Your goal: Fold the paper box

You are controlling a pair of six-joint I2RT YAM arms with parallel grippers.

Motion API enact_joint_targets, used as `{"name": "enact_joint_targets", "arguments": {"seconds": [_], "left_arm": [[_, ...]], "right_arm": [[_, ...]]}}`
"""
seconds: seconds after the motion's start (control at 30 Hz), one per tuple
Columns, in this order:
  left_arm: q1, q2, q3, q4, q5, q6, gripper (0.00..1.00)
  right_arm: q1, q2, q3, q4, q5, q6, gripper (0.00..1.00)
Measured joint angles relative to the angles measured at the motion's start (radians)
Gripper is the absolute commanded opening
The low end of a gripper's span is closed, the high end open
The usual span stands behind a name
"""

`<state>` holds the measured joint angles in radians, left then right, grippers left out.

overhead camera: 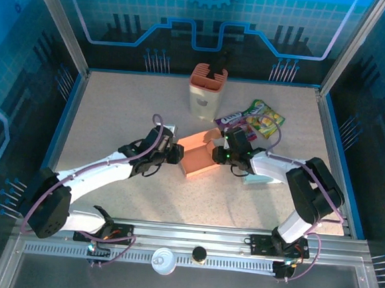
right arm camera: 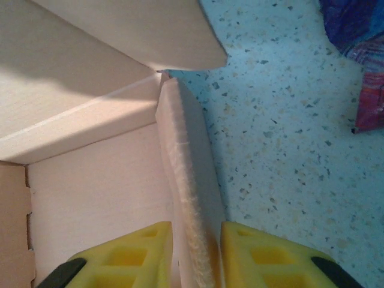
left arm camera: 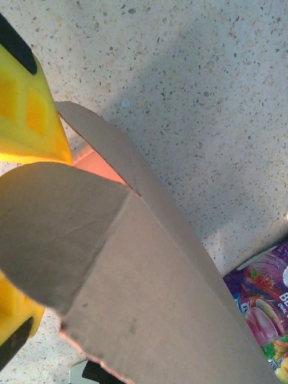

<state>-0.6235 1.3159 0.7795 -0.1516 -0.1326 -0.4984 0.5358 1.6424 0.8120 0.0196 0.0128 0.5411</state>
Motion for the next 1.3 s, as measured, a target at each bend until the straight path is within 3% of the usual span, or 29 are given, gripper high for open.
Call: {"name": "enact_joint_targets", "arguments": {"seconds": [0.17,0.37,0.53,0.77,0.83,0.93,1.1,1.3], "left_arm": [[0.0,0.002,0.005,0.0,0.005,0.0,0.3],[0.005,0.005,0.015,0.0,0.016,0.0,0.29],[0.006,0.007,0.016,0.0,0.024,0.0,0.28],[0.006,0.01,0.016,0.0,0.026,0.0,0.31],[0.006,0.009,0.016,0.0,0.026,-0.002,0.32],[0.006,0.007,0.009,0.009,0.027,-0.014,0.32],[0.006,0.005,-0.011,0.019,0.037,-0.027,0.33],[0.006,0.005,-0.029,0.026,0.038,-0.027,0.34]], "right_arm": [[0.0,0.053,0.023,-0.021,0.007,-0.009,0.21],[0.019,0.089,0.103,-0.103,0.103,-0.042,0.0],[0.103,0.106,0.175,-0.204,0.244,-0.068,0.0],[0.151,0.117,0.189,-0.287,0.318,-0.079,0.0],[0.151,0.117,0.189,-0.301,0.322,-0.074,0.17],[0.152,0.116,0.187,-0.308,0.321,-0.068,0.32],[0.151,0.089,0.177,-0.324,0.324,-0.06,0.39],[0.149,0.034,0.177,-0.313,0.324,-0.059,0.39]]}}
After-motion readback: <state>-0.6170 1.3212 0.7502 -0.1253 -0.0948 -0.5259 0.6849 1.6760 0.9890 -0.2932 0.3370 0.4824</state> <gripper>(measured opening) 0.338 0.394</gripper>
